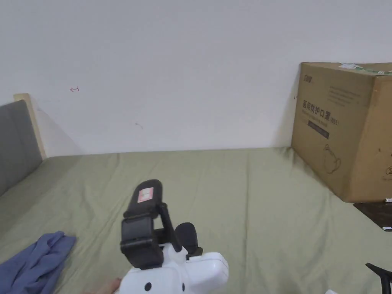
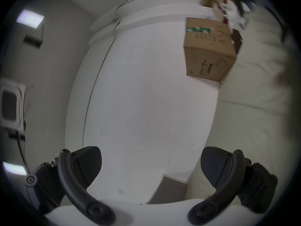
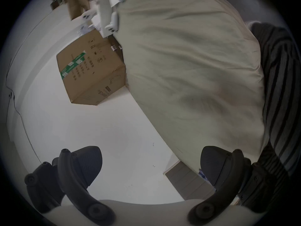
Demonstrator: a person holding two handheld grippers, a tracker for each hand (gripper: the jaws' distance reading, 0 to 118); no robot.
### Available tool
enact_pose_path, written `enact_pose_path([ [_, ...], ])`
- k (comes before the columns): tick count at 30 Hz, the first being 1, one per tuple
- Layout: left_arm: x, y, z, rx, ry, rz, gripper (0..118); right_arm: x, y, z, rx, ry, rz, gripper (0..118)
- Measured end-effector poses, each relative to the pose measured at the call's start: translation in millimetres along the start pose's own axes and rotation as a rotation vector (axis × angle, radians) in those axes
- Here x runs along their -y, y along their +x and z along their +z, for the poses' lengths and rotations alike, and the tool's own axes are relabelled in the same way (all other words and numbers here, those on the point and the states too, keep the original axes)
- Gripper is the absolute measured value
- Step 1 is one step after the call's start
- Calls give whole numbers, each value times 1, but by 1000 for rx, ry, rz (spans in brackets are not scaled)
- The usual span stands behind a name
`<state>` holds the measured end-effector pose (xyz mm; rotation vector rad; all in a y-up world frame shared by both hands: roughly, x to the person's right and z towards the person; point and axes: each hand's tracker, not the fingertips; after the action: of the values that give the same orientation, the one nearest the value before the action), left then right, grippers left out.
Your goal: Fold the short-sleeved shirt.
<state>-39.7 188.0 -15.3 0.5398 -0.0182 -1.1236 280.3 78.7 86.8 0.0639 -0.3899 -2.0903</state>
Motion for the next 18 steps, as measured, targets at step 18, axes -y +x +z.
enact_pose_path([
  [18, 68, -69, -14, 124, -299, 1267, 118, 181, -58, 30, -290, 290, 2135, 118],
])
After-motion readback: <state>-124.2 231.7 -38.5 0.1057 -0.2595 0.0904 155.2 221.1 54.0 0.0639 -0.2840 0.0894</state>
